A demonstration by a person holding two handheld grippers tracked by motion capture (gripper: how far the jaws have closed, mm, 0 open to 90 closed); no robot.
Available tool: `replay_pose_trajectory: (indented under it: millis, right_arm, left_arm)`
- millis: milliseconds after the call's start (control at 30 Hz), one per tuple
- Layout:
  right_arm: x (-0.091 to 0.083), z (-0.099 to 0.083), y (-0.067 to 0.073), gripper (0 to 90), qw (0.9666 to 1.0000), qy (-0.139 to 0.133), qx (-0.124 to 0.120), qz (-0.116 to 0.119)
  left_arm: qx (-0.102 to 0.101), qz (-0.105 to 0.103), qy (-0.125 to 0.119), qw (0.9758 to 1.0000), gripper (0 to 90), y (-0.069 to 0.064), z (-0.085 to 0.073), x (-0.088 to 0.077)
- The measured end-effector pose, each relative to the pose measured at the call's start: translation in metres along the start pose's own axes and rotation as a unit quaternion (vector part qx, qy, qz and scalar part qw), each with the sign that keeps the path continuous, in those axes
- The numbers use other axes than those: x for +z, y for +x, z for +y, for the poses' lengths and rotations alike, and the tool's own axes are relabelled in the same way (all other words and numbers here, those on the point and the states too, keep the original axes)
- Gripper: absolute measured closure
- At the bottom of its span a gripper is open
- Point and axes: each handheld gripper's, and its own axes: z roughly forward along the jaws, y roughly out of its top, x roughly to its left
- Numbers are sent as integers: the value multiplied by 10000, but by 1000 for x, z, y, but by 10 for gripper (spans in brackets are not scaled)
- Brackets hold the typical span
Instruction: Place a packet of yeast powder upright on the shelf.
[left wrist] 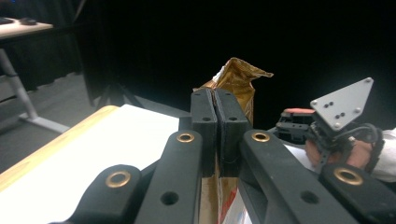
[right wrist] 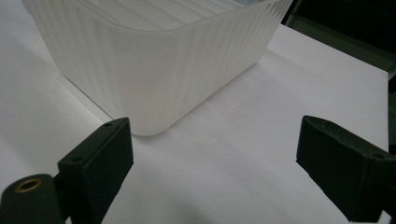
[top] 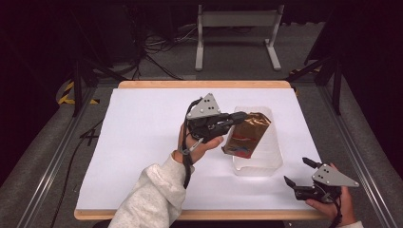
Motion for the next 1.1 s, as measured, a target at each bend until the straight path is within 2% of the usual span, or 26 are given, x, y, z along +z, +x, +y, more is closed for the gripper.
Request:
replay_pose_trajectory:
  millis: [133, 167, 200, 267, 433, 467, 667, 867, 900, 1000, 1100]
  right_arm:
    - [0, 0, 0, 115, 10000, -18, -1, 7]
    - [-1, 0, 0, 115, 10000, -14, -2, 5]
    - [-1, 0, 0, 115, 10000, -16, 2, 9]
    - [-1, 0, 0, 115, 10000, -20, -4, 5]
    - [-1, 0, 0, 115, 10000, -11, -3, 14]
    - [-1, 0, 0, 115, 10000, -16, -8, 8]
    - [-1, 0, 0, 115, 10000, -16, -9, 11]
    - [0, 0, 1, 116, 10000, -10, -21, 12]
    - [-1, 0, 1, 116, 10000, -12, -13, 19]
    - [-1, 0, 1, 116, 10000, -8, -6, 23]
    - [-1, 0, 1, 116, 10000, -7, -5, 22]
  left_arm:
    - [-1, -30, 17, 10000, 881, -4, -1, 9]
    - [-8, -140, 32, 9999, 882, -6, -2, 15]
    - [-8, -120, 31, 9999, 881, -8, -3, 17]
    - [-50, -205, 30, 9998, 882, -9, -4, 22]
    - [-121, -223, 9, 9997, 881, -13, -7, 29]
    - [-141, -156, 19, 9998, 882, -15, -9, 33]
    - [-419, -180, -93, 9989, 882, -14, -19, 39]
    - [-408, -184, -60, 9990, 881, -18, -24, 46]
    - [-399, -241, -31, 9989, 881, -19, -27, 48]
    - [-359, -165, 36, 9992, 881, -20, -33, 50]
    - [-385, -205, 116, 9990, 881, -19, -38, 51]
